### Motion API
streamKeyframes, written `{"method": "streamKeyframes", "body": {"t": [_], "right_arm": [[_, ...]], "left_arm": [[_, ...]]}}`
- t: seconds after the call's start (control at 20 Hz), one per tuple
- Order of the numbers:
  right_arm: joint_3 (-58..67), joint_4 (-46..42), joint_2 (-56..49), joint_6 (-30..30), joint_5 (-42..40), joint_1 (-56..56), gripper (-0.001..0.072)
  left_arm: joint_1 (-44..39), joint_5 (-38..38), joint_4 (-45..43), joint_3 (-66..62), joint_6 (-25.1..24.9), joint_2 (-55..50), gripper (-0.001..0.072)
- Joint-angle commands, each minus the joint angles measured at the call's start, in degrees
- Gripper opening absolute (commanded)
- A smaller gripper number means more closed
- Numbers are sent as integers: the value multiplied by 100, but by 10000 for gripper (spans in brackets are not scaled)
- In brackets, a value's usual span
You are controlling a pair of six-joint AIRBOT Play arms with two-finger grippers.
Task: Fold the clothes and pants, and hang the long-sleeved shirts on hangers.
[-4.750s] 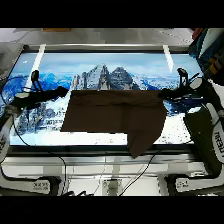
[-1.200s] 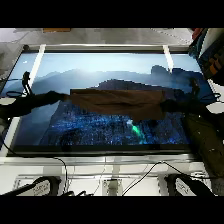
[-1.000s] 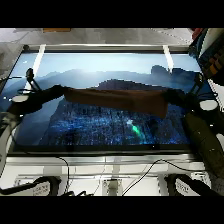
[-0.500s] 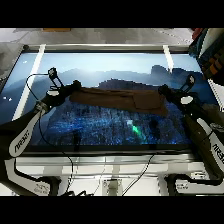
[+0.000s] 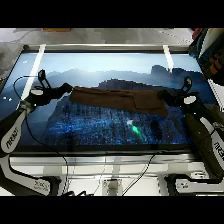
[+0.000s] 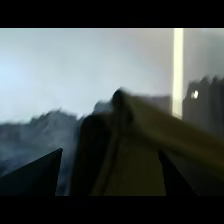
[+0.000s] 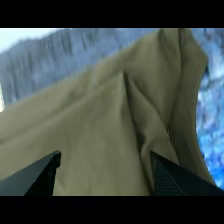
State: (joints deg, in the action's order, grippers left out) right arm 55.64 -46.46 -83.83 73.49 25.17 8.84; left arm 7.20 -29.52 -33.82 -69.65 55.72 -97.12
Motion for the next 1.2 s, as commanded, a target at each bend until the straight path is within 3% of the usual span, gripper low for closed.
{"method": "streamKeyframes", "body": {"t": [0.0,0.1,0.25,0.45,0.55,0.6,0.65,0.75,0.9,0.95,1.1,1.15], "right_arm": [[7,-122,0,-4,396,50,628],[7,-114,0,-2,424,50,624],[7,-114,0,-2,557,50,623],[9,-70,0,-9,973,37,623],[9,-70,2,-170,1237,37,623],[15,-70,2,-280,1377,37,623],[46,-68,2,-356,1537,37,623],[219,-70,2,-509,1965,37,622],[684,-50,2,-619,2677,37,618],[852,-9,2,-619,2833,37,566],[1314,133,2,-619,3141,-118,89],[1405,125,0,-623,3093,-295,20]], "left_arm": [[422,-1191,-1202,-35,772,-68,714],[426,-1362,-1117,-190,601,-221,716],[258,-1447,-208,-496,170,-586,715],[-129,-1377,-37,-1010,168,-1207,710],[-387,-1163,-61,-1196,118,-1314,671],[-503,-1032,-63,-1248,-33,-1309,594],[-581,-994,-111,-1290,-221,-1296,445],[-619,-1095,-629,-1333,-254,-1244,20],[-579,-1521,-1204,-1333,-238,-925,17],[-573,-1709,-1467,-1333,-238,-715,17],[-570,-2474,-2317,-1335,-238,98,17],[-573,-2839,-2505,-1335,-208,420,17]]}}
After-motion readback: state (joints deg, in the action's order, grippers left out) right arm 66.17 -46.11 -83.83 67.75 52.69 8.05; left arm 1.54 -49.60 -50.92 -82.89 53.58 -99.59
